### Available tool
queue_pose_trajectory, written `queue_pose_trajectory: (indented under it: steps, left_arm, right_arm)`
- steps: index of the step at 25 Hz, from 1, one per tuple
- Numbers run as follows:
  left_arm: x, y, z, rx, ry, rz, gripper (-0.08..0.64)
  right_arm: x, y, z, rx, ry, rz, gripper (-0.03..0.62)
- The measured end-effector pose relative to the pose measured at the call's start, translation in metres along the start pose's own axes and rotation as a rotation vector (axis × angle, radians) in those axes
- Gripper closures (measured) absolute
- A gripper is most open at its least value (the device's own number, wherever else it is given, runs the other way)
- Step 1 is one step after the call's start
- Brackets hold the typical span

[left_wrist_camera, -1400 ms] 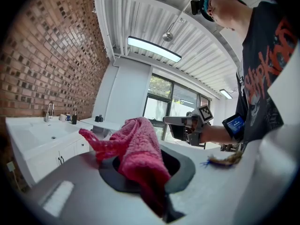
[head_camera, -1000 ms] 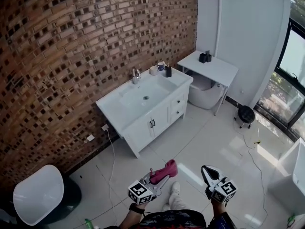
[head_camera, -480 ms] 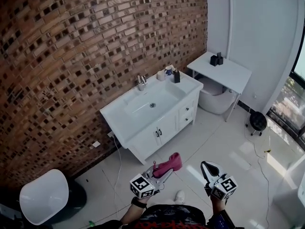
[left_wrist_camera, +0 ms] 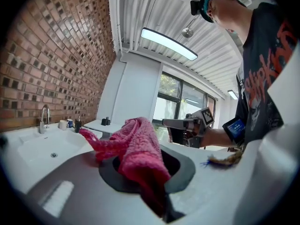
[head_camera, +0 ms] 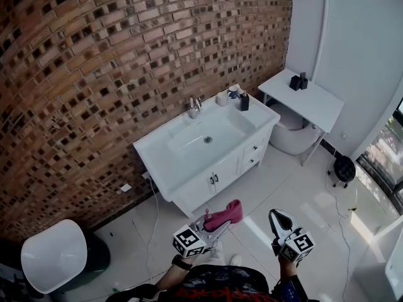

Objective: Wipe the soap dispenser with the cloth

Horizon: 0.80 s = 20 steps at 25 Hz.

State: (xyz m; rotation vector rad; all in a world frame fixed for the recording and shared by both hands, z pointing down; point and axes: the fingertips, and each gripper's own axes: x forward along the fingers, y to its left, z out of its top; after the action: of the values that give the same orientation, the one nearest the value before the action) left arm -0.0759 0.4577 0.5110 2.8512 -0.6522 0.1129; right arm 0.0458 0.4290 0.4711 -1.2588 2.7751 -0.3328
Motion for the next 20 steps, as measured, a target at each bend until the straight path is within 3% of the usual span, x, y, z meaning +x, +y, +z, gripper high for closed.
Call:
queue_pose_trajectory:
  steps: [4, 9, 20]
  left_arm:
    - [-0.008, 0.045, 0.022, 0.015, -0.027, 0.001, 0.509]
    - [-0.011, 0.088, 0.024, 0.008, -0.037, -0.015, 0.509]
    - [0.014, 0.137, 0.032, -0.029, -0.054, -0.042, 0.509]
  right_arm:
    - [0.038, 0.001, 0.012, -0.067, 0.010, 0.013, 0.592]
    - [0.077, 0.018, 0.014, -0.147, 0.035, 0.049, 0.592]
    - [0.128, -0.031, 0.005, -0.123, 0.076, -0.020, 0.592]
